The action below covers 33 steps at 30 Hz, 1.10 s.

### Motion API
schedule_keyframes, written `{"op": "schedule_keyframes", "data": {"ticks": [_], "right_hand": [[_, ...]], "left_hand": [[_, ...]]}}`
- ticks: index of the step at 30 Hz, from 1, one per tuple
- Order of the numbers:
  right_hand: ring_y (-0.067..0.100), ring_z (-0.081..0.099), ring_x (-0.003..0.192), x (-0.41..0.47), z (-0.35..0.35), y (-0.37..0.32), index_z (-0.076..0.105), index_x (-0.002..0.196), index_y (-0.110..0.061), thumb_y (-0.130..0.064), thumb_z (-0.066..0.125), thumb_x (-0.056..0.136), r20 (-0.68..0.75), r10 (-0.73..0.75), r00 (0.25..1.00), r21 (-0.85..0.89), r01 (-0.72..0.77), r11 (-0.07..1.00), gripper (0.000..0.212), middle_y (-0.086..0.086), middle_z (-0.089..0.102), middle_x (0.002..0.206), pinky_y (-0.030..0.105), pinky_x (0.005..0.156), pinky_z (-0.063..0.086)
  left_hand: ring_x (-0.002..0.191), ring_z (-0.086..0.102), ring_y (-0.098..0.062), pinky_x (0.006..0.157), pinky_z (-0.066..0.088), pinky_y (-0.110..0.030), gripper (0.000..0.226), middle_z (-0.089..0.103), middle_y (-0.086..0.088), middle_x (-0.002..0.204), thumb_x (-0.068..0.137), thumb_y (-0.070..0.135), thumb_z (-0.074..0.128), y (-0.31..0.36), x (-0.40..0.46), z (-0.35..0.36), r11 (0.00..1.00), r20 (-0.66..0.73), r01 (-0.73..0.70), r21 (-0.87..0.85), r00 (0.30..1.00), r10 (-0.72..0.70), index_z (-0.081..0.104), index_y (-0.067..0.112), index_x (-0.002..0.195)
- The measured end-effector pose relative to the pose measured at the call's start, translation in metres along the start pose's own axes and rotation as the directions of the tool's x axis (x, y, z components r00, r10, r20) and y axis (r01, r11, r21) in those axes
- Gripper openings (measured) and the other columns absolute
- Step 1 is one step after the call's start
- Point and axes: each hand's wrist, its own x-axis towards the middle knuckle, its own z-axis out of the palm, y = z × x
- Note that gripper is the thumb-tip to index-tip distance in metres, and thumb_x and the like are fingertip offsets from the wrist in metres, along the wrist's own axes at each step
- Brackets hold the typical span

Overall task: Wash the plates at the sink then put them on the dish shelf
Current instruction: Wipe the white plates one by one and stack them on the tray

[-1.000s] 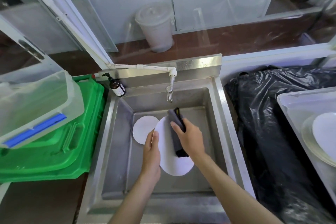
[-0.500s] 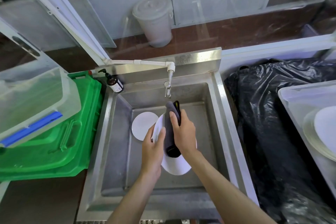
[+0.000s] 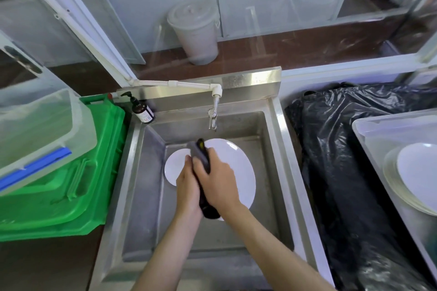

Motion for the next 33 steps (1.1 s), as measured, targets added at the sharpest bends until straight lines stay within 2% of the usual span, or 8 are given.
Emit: {"op": "schedule_keyframes", "data": {"ticks": [3, 8, 11, 14, 16, 21, 28, 33], "right_hand": [[0.017, 0.058, 0.065, 0.002, 0.0, -0.001, 0.042, 0.089, -0.041, -0.053, 0.049, 0.102, 0.07, -0.072, 0.995, -0.001, 0.073, 0.997, 0.019, -0.006, 0.061, 0.069, 0.034, 0.062, 0.043], [0.011, 0.06, 0.066, 0.019, -0.011, 0.006, 0.042, 0.09, -0.033, -0.048, 0.048, 0.104, -0.038, -0.018, 0.999, 0.014, 0.019, 1.0, 0.021, -0.006, 0.062, 0.072, 0.032, 0.061, 0.039], [0.014, 0.06, 0.068, 0.001, -0.011, 0.014, 0.04, 0.095, -0.043, -0.052, 0.049, 0.101, 0.106, -0.157, 0.982, -0.024, 0.16, 0.987, 0.014, -0.009, 0.062, 0.074, 0.033, 0.064, 0.046], [0.02, 0.062, 0.071, -0.016, -0.026, 0.038, 0.046, 0.101, -0.034, -0.051, 0.053, 0.096, 0.267, -0.27, 0.925, -0.111, 0.308, 0.945, 0.019, -0.006, 0.068, 0.08, 0.038, 0.067, 0.05], [0.021, 0.062, 0.072, -0.018, -0.04, 0.061, 0.048, 0.103, -0.031, -0.052, 0.056, 0.094, 0.28, -0.283, 0.917, -0.226, 0.35, 0.909, 0.024, -0.005, 0.07, 0.083, 0.039, 0.064, 0.05], [0.027, 0.066, 0.073, -0.019, -0.046, 0.084, 0.057, 0.123, -0.034, -0.055, 0.058, 0.094, -0.034, -0.075, 0.997, -0.267, 0.063, 0.962, 0.036, 0.0, 0.073, 0.085, 0.037, 0.066, 0.052], [0.016, 0.052, 0.059, -0.041, -0.041, 0.065, 0.042, 0.086, -0.028, -0.048, 0.056, 0.093, 0.228, -0.278, 0.933, -0.226, 0.328, 0.917, 0.024, -0.007, 0.058, 0.067, 0.034, 0.056, 0.046], [0.022, 0.063, 0.07, -0.012, -0.06, 0.085, 0.053, 0.094, -0.034, -0.051, 0.06, 0.092, -0.05, -0.01, 0.999, -0.163, 0.002, 0.987, 0.018, -0.007, 0.067, 0.075, 0.038, 0.065, 0.05]], "left_hand": [[0.098, 0.077, -0.019, 0.085, 0.056, -0.037, 0.048, 0.079, -0.004, 0.11, 0.1, 0.062, 0.053, 0.005, 0.0, -0.002, 0.999, 0.0, -0.004, -0.05, 1.0, 0.004, 0.077, 0.023, 0.112], [0.099, 0.075, -0.012, 0.091, 0.059, -0.035, 0.035, 0.08, 0.006, 0.102, 0.108, 0.044, 0.048, 0.009, -0.013, 0.006, 0.991, -0.015, -0.076, 0.111, 0.997, 0.078, 0.077, 0.026, 0.11], [0.095, 0.076, -0.012, 0.081, 0.059, -0.026, 0.034, 0.081, 0.002, 0.097, 0.11, 0.037, 0.045, 0.014, -0.01, 0.004, 0.992, -0.063, -0.074, 0.102, 0.995, 0.081, 0.075, 0.021, 0.105], [0.107, 0.073, -0.027, 0.1, 0.056, -0.041, 0.043, 0.079, -0.008, 0.109, 0.105, 0.053, 0.049, 0.018, -0.005, -0.002, 0.994, -0.138, -0.079, 0.072, 0.986, 0.089, 0.073, 0.018, 0.114], [0.105, 0.074, -0.028, 0.099, 0.057, -0.048, 0.041, 0.079, -0.005, 0.109, 0.102, 0.056, 0.052, 0.018, -0.005, -0.005, 0.992, -0.137, -0.092, 0.081, 0.985, 0.102, 0.073, 0.021, 0.111], [0.111, 0.068, -0.028, 0.101, 0.055, -0.048, 0.035, 0.075, -0.002, 0.112, 0.102, 0.058, 0.053, 0.015, -0.015, 0.0, 0.982, -0.123, -0.131, 0.139, 0.981, 0.148, 0.071, 0.034, 0.084], [0.102, 0.067, -0.027, 0.096, 0.053, -0.046, 0.034, 0.071, 0.0, 0.096, 0.105, 0.049, 0.052, 0.023, -0.022, 0.002, 0.965, -0.145, -0.218, 0.145, 0.96, 0.239, 0.065, 0.028, 0.082], [0.085, 0.048, -0.018, 0.078, 0.039, -0.04, 0.038, 0.051, 0.001, 0.089, 0.091, 0.067, 0.057, 0.013, -0.033, -0.001, 0.96, -0.103, -0.225, 0.166, 0.964, 0.244, 0.053, 0.034, 0.073]]}}
